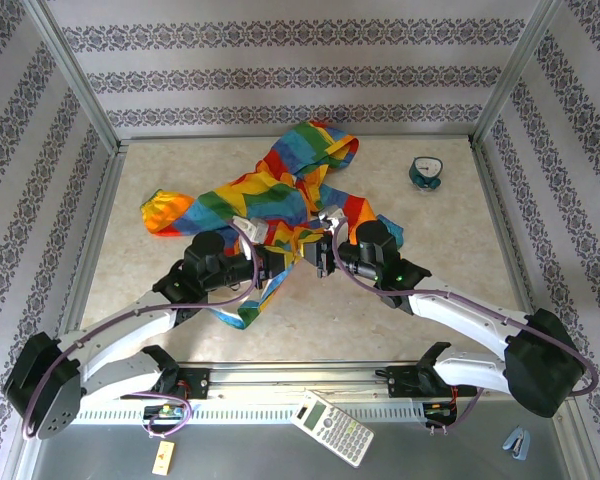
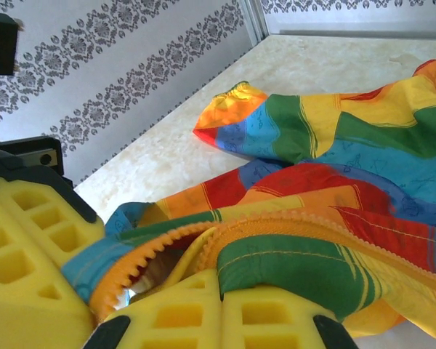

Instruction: Zip up the jacket

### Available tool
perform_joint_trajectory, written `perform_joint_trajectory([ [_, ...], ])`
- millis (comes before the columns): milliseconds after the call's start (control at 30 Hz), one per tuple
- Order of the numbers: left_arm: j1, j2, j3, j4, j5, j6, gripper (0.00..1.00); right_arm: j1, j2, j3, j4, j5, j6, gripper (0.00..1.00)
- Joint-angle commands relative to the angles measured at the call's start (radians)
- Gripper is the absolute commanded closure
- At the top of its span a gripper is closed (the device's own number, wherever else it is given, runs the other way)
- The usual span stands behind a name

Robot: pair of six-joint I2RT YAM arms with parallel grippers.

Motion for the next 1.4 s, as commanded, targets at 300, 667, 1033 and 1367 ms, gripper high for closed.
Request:
perform_joint_trajectory([
  [300,0.023,-0.047,-0.014,0.071,-0.094,-0.028,1.00,-0.028,-0.014,-0.011,0.124,-0.114,0.048,1.00],
  [667,0.057,-0.051,-0.016,0.113,-0.085,-0.045,1.00,-0.030,-0.003,-0.040,0.234,-0.149,0.092,1.00],
  [1033,0.059,-0.024,-0.030,0.167,-0.065,-0.068,1.00,-0.029,0.018,-0.056,0.302,-0.154,0.148,1.00],
  [1367,0.059,-0.024,-0.043,0.178,-0.061,-0.075,1.00,-0.030,0.023,-0.048,0.299,-0.145,0.155,1.00],
])
